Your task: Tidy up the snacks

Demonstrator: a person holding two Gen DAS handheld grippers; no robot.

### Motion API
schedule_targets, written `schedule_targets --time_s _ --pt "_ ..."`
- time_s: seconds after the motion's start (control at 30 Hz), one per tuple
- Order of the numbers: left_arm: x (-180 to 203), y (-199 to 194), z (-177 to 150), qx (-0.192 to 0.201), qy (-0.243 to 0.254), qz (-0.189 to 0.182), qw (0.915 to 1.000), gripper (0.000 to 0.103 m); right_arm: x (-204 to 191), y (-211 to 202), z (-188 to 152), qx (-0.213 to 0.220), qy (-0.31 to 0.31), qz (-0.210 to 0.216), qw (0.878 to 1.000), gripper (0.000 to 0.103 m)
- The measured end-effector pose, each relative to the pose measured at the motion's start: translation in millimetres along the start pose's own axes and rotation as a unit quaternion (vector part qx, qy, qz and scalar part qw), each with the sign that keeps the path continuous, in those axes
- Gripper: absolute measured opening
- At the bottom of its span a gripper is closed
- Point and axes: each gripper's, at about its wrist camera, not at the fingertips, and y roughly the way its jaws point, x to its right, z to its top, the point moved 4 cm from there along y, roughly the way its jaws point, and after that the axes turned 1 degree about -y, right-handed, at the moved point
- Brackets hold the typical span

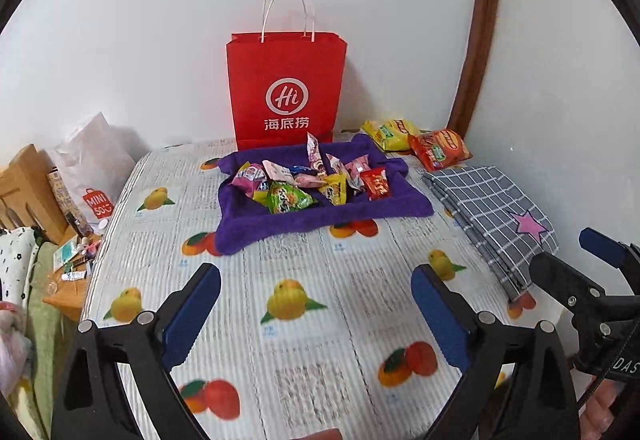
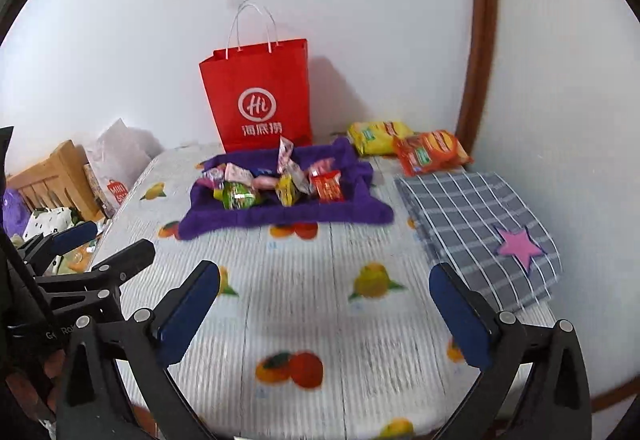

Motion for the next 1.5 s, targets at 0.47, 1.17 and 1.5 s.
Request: schedule_targets --time_s 0.47,1.17,1.5 --pt "17.3 -35.5 -16.1 0.019 0.013 0.000 0.9997 0.097 7.5 -31.5 -18.9 0.009 0.019 -0.006 1.000 0.103" --pt "11.2 -58.1 -17.1 0.037 -0.001 -0.008 0.9993 0.097 2.1 -43.4 -20.3 0.017 0.022 0.000 1.000 0.103" --pt "11.6 -58.4 -17.3 0.035 -0.002 -0.012 0.9993 0.097 -1.1 -44.5 -21.6 0.018 0.020 0.002 1.000 0.103"
